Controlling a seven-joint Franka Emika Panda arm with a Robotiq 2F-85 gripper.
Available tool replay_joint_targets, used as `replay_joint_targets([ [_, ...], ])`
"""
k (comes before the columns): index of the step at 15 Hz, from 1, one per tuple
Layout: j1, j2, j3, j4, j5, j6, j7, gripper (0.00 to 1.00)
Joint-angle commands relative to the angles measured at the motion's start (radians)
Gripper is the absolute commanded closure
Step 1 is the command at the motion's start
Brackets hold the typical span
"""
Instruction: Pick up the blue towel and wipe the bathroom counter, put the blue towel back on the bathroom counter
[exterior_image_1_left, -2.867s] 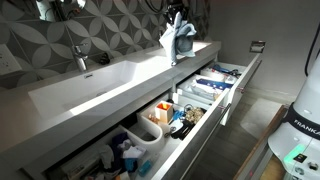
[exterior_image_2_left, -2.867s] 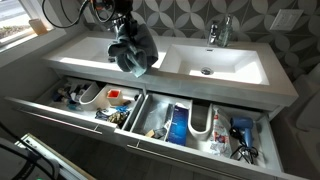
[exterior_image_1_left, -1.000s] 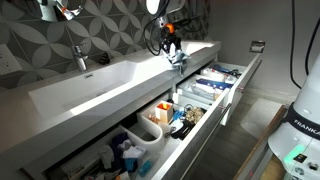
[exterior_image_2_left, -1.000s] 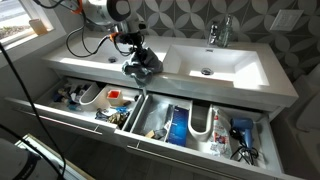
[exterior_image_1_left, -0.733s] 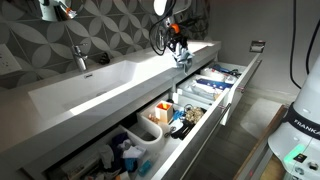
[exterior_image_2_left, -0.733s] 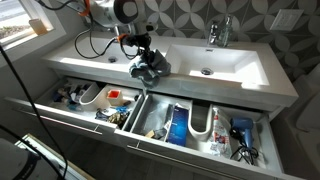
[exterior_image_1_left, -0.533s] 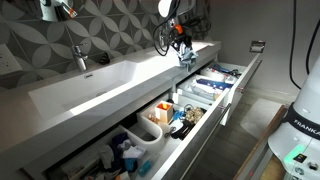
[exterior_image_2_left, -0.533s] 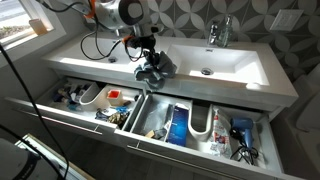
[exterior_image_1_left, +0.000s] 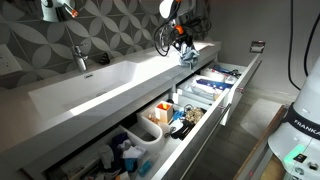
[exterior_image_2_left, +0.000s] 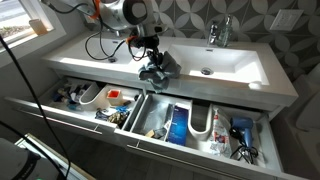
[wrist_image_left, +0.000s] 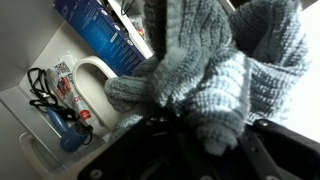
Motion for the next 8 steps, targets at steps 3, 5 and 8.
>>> replay_joint_targets([
  [3, 0.043, -0.05, 0.093, -0.026, 0.013, -0.145, -0.101, 0.93],
  [5, 0.06, -0.069, 0.129, -0.031, 0.024, -0.176, -0.127, 0.93],
  [8, 0.088, -0.093, 0.179, -0.039, 0.037, -0.208, -0.159, 0.93],
])
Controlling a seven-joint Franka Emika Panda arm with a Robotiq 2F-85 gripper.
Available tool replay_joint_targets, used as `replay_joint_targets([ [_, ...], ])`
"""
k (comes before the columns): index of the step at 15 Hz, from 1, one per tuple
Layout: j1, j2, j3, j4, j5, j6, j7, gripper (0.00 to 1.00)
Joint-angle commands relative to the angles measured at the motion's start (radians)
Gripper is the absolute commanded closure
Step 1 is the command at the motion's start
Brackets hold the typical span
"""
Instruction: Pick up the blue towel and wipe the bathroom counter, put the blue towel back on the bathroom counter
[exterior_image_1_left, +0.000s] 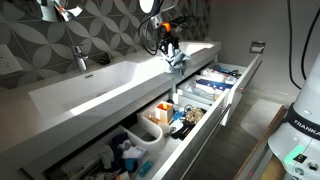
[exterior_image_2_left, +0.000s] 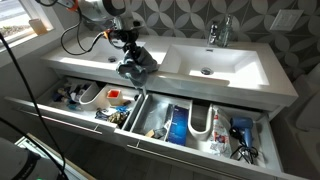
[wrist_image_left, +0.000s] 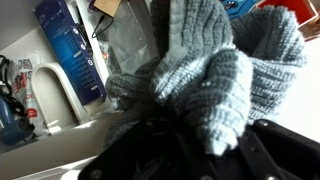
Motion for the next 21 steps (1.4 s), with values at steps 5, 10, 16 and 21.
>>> replay_joint_targets([
  [5, 0.04, -0.067, 0.104, -0.044, 0.059, -0.071, -0.108, 0.93],
  [10, 0.028, -0.053, 0.086, -0.042, 0.036, -0.073, -0.084, 0.93],
  [16, -0.037, -0.014, -0.018, -0.02, -0.016, 0.019, -0.015, 0.93],
  [21, -0.07, 0.027, -0.089, -0.012, -0.077, 0.11, 0.042, 0.93],
])
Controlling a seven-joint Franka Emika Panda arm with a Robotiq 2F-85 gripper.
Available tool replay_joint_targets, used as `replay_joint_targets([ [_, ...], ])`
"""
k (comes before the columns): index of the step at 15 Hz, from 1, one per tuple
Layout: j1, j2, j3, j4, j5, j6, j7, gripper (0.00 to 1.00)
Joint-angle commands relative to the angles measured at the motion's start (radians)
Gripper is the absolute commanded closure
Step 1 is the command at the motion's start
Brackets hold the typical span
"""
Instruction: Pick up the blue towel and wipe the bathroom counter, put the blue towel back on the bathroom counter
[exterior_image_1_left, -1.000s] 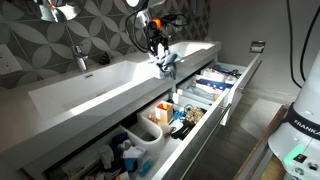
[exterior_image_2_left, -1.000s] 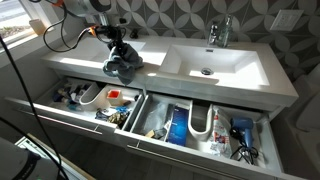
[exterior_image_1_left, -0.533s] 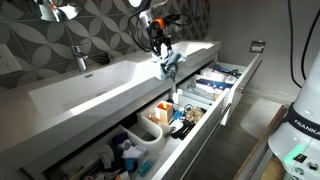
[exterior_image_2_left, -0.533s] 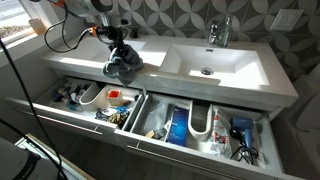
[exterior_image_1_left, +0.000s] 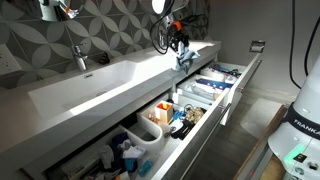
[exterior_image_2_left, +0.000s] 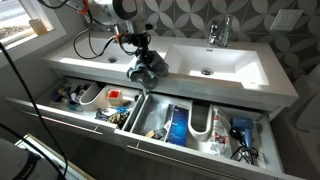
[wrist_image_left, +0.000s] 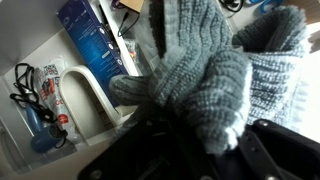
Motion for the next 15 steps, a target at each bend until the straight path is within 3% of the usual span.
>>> replay_joint_targets([
  [1, -0.002, 0.036, -0.04, 0.015, -0.08, 0.069, 0.075, 0.93],
  [6, 0.011, 0.028, -0.017, 0.005, -0.057, 0.041, 0.071, 0.93],
  [15, 0.074, -0.048, 0.154, -0.012, 0.106, -0.113, -0.101, 0.93],
])
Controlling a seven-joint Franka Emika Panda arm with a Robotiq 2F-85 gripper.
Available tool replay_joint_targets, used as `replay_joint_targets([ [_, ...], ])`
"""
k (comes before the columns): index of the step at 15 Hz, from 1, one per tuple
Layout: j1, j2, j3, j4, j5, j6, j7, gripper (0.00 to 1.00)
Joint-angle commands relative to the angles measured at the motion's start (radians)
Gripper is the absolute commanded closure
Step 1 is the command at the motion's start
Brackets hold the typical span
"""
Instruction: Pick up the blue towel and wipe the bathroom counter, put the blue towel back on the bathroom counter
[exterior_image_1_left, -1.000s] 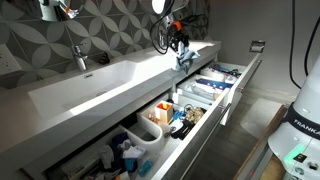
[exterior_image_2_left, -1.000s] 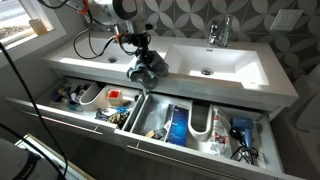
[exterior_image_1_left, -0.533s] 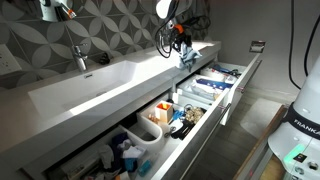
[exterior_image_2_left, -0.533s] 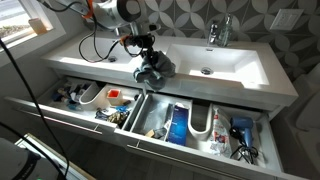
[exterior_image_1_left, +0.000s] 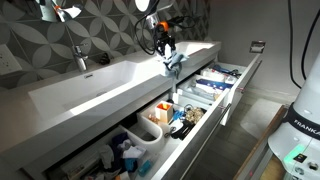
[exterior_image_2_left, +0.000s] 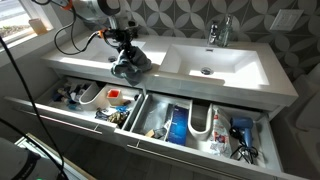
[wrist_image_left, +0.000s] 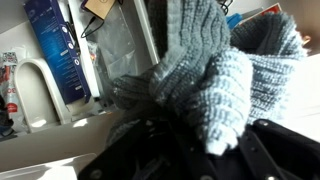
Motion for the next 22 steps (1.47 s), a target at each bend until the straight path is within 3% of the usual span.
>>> replay_joint_targets([
  [1, 0.016, -0.032, 0.06, -0.009, 0.091, -0.053, -0.084, 0.93],
  [6, 0.057, -0.039, 0.127, 0.002, 0.145, -0.085, -0.165, 0.93],
  [18, 0.207, -0.002, 0.261, 0.03, 0.113, -0.072, -0.338, 0.93],
  [19, 0.204, -0.012, 0.244, 0.014, 0.111, -0.066, -0.287, 0.73],
  [22, 0.217, -0.011, 0.257, 0.015, 0.111, -0.066, -0.309, 0.73],
])
